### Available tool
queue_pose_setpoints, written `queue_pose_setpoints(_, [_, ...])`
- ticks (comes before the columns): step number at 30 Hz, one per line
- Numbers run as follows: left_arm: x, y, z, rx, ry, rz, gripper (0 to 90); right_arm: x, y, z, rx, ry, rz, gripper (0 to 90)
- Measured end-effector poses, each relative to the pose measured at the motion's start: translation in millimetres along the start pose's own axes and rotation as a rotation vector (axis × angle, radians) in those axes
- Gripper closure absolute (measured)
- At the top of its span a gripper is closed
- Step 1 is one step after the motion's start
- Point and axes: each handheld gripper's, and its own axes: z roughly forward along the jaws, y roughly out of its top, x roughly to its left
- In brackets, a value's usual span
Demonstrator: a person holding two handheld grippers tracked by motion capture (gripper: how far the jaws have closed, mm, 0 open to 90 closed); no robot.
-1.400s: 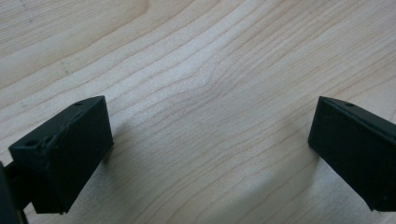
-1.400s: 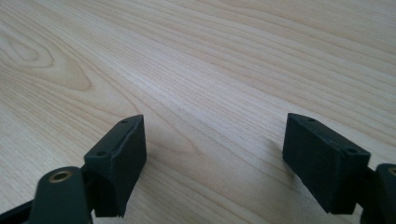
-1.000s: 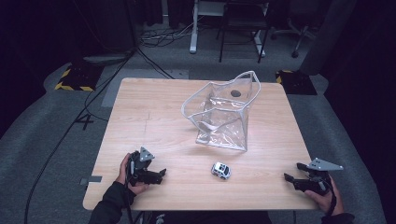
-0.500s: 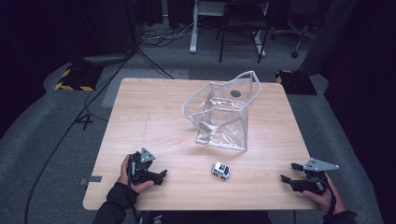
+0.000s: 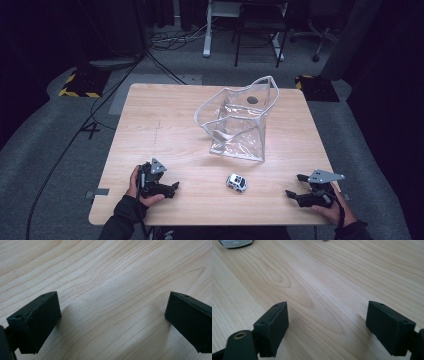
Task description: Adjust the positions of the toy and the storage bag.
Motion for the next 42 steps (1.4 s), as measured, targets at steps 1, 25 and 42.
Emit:
queue_pose_setpoints(1, [0.3,0.2,0.0,-0.002,0.005,0.007,0.6,3.2,2.2,2.4,-0.001,0.004,0.002,18.6])
queue_pose_setpoints(25, [1.0,0.6,0.0,0.0,0.001,0.016,0.6,55.8,47.9,52.8,0.015,0.189,-0.176,14.8])
queue_pose_setpoints(42, [1.0,0.6,0.1,0.0,0.001,0.016,0.6,100.7,82.7,91.5,0.015,0.242,-0.207,15.2])
